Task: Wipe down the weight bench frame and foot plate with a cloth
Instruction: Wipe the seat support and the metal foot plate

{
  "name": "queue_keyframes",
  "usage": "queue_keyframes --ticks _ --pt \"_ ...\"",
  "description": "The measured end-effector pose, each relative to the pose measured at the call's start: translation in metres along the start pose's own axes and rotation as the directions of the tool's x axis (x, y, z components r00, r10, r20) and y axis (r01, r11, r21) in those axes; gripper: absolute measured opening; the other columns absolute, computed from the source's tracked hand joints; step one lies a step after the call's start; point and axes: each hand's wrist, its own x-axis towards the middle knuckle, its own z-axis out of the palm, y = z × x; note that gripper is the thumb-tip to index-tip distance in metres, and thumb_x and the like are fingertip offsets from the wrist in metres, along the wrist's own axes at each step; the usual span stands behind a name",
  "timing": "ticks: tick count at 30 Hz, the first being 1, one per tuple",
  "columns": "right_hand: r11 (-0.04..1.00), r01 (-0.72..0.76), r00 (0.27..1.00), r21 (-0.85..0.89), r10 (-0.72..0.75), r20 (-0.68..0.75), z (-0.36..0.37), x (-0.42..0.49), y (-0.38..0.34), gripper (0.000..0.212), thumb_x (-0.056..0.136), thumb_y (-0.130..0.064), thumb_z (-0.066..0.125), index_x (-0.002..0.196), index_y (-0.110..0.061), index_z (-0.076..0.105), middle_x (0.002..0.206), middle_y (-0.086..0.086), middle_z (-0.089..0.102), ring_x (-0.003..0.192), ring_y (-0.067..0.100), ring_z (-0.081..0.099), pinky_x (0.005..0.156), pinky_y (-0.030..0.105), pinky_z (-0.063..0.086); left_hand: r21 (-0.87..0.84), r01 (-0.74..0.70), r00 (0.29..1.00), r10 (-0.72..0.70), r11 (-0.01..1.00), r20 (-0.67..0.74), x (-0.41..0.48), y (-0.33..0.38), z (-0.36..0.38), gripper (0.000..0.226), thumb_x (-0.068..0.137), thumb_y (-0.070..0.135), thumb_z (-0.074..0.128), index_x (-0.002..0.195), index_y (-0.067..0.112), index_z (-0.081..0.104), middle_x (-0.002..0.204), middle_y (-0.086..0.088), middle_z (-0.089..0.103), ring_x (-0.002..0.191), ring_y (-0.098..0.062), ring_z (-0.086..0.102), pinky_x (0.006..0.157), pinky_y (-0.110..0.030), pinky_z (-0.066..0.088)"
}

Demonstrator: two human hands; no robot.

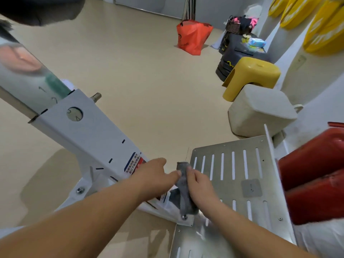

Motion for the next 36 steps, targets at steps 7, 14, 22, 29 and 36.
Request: queue_keyframes --ticks 7,14,22,29,36 --pt "0.677 -0.349 0.933 0.648 0.314 0.175 -0.054 -0.017 -0.068 0.056 0.102 -0.065 0.038 0.115 -0.024 0.075 0.116 0.003 0.076 0.108 0.021 0.068 0.089 0.039 0.056 -0.61 0.025 0.996 0.033 0.792 0.083 0.017 0.06 0.005 0.028 0.092 0.047 0.069 0.109 0.026 0.071 0.099 -0.006 0.078 0.088 -0.028 0.077 0.082 -0.051 0.064" --pt "0.998 0.02 0.943 -0.056 -0.037 -0.33 -0.128 -0.026 -0.067 0.036 0.104 -0.038 0.044 0.089 -0.016 0.069 0.088 -0.001 0.07 0.09 0.022 0.064 0.082 0.042 0.051 -0.438 -0.161 0.985 0.116 0.885 -0.128 0.048 0.084 0.041 0.016 0.097 0.023 0.062 0.082 0.023 0.067 0.082 -0.001 0.07 0.08 -0.021 0.065 0.071 -0.031 0.052" --pt "0.858 -0.309 0.921 -0.409 0.164 -0.352 -0.218 0.019 -0.016 0.044 0.108 -0.042 0.025 0.139 -0.02 0.048 0.14 0.006 0.057 0.129 0.03 0.053 0.104 0.041 0.043 -0.232 -0.478 0.866 0.411 0.847 -0.284 0.093 0.111 0.082 0.024 0.1 0.026 0.057 0.111 0.045 0.067 0.08 0.021 0.066 0.072 -0.002 0.058 0.06 -0.012 0.036" --pt "0.907 -0.368 0.834 -0.206 0.224 -0.503 -0.205 0.032 -0.004 0.038 0.108 -0.038 0.03 0.126 -0.014 0.053 0.131 -0.001 0.059 0.123 0.028 0.055 0.093 0.039 0.04 -0.412 -0.423 0.867 0.492 0.807 0.074 0.129 0.122 0.183 0.046 0.102 0.055 0.038 0.086 0.02 0.062 0.08 0.002 0.066 0.077 -0.013 0.06 0.079 -0.042 0.053" --pt "0.957 -0.289 0.793 -0.023 0.225 -0.566 -0.203 0.029 0.002 0.04 0.105 -0.048 0.042 0.126 -0.015 0.05 0.127 -0.001 0.065 0.117 0.018 0.058 0.097 0.037 0.046 0.018 -0.585 0.811 0.584 0.811 0.039 0.168 0.133 0.222 0.07 0.092 0.067 0.02 0.159 0.052 0.011 0.167 0.025 -0.012 0.155 -0.01 -0.023 0.125 -0.053 -0.014"
